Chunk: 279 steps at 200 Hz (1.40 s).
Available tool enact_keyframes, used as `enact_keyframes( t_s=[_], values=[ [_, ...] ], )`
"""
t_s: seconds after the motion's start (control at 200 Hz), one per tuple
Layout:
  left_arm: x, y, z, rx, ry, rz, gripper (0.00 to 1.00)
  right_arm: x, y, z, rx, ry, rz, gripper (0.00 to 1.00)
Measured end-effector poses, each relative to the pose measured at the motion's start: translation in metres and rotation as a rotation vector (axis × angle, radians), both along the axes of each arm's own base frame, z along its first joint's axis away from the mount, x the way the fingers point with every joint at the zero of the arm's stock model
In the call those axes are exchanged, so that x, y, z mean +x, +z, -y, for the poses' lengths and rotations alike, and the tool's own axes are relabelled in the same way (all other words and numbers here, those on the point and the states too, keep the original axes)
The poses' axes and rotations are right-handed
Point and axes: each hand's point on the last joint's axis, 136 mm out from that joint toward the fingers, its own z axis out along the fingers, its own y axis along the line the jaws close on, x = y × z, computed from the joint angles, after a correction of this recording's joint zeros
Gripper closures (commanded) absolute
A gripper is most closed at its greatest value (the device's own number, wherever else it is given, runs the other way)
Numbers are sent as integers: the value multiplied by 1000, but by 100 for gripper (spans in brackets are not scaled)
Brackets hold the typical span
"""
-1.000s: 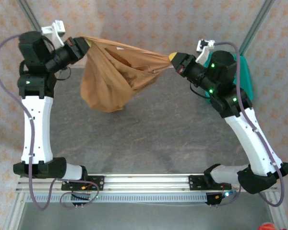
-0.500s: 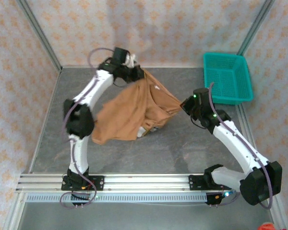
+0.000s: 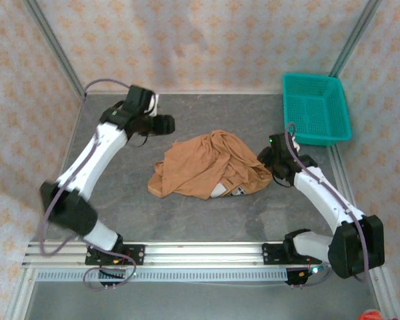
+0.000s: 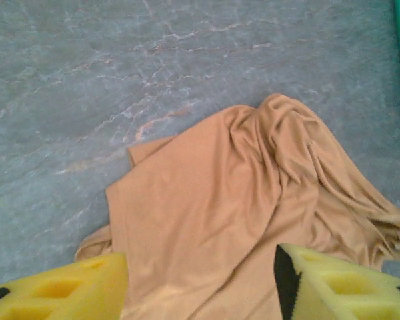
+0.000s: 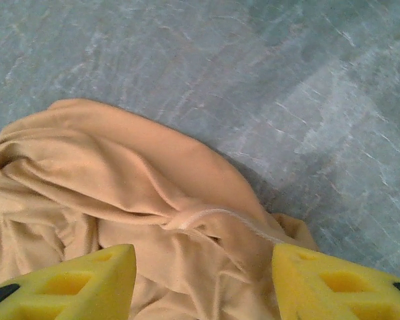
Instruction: Fold the inside-out t-shirt
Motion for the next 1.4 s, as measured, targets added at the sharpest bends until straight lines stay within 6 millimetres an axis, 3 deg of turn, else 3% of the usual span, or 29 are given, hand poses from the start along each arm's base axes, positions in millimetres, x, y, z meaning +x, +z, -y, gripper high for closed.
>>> enact_keyframes(
  t_s=[0.05,0.135,0.215,0.285,0.34,0.48,0.661,0.721,0.771,0.846,0.936,1.076,1.241,1.321,1.396],
  values=[
    [-21,-13,-6,4,0,-21,42,8,5,-10,-5,46,5,48],
    [-50,-66,-15,37,5,-139,42,20,6,-35,-7,144,-2,51],
    [-74,-129,-21,76,18,-306,43,27,-6,-59,-18,232,-39,52],
    [-89,-161,-24,90,27,-404,43,30,-25,-76,-22,292,-87,52],
    [-91,-171,-24,92,32,-431,44,30,-41,-83,-27,322,-130,51],
    [-72,-184,-14,53,46,-415,47,27,-80,-84,-69,351,-240,49],
    [-56,-204,-3,4,64,-428,56,25,-96,-77,-127,363,-291,46],
    [-54,-209,-1,-7,70,-437,65,28,-98,-77,-140,368,-293,47],
    [-53,-213,0,-11,67,-443,80,30,-101,-77,-148,370,-300,50],
    [-48,-213,2,-15,73,-443,100,30,-108,-76,-162,375,-317,73],
    [-41,-205,3,-9,73,-433,100,31,-112,-76,-173,382,-328,98],
    [-18,-163,-3,48,80,-362,100,34,-101,-75,-187,387,-322,100],
    [25,-55,-19,68,111,-135,100,39,-50,-67,-209,375,-222,100],
    [37,-2,-43,50,167,-25,100,41,-16,-58,-205,354,-140,100],
    [40,30,-71,39,226,34,100,40,8,-48,-193,329,-76,100]
  ],
)
